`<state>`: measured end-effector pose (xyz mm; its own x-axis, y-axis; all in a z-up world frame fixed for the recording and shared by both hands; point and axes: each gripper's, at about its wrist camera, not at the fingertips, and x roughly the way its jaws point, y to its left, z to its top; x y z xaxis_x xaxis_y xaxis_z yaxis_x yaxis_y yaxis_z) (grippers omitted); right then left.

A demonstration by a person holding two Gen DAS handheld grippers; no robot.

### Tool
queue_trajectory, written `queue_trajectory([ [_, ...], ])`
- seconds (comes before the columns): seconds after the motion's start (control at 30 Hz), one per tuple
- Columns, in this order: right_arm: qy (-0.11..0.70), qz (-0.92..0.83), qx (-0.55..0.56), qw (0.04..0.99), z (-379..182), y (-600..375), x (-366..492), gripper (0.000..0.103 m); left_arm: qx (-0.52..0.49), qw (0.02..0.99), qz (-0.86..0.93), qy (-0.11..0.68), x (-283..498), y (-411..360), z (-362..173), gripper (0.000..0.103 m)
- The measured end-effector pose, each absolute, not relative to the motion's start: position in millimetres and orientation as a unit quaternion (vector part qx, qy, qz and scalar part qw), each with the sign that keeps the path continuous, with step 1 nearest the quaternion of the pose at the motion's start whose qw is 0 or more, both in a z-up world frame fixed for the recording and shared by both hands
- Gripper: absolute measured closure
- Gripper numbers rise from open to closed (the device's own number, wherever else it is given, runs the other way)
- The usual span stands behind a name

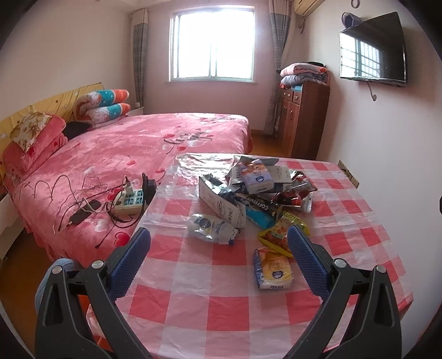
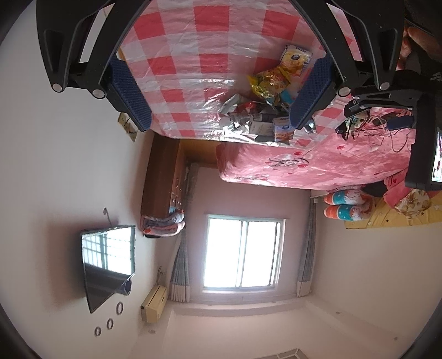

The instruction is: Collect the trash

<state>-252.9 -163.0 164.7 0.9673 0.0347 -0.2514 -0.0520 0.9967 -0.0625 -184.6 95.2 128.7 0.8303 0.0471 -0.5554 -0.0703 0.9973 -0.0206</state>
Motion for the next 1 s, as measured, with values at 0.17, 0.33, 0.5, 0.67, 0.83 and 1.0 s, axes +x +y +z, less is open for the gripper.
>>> queue_trajectory([
  [0.17, 0.169, 0.047, -0.007, 0.984, 149.5, -165.5, -232.6, 0.004, -0.027, 0.949, 0.032, 0.312, -173.0, 102.0, 114.6, 0.004],
  [0.33, 0.238, 0.083, 0.052, 0.966, 124.0, -173.5, -202.6, 0.004, -0.049, 0.937, 0.035, 0.343, -158.2, 115.9, 96.2, 0.004],
  [0.5, 0.307, 0.094, 0.084, 0.943, 89.0, -175.9, -173.0, 0.005, -0.115, 0.917, 0.033, 0.381, -142.5, 144.2, 73.2, 0.004],
  [0.67, 0.357, 0.129, 0.116, 0.918, 61.4, -170.0, -150.1, 0.006, -0.176, 0.896, 0.017, 0.406, -124.7, 166.4, 51.3, 0.004],
  [0.83, 0.392, 0.158, 0.12, 0.898, 38.2, -156.0, -135.1, 0.021, -0.207, 0.879, 0.007, 0.429, -102.7, 169.6, 33.0, 0.004],
  [1.0, 0.414, 0.192, 0.121, 0.882, 22.0, -137.2, -126.2, 0.021, -0.207, 0.875, 0.004, 0.437, -79.6, 161.3, 23.5, 0.004],
])
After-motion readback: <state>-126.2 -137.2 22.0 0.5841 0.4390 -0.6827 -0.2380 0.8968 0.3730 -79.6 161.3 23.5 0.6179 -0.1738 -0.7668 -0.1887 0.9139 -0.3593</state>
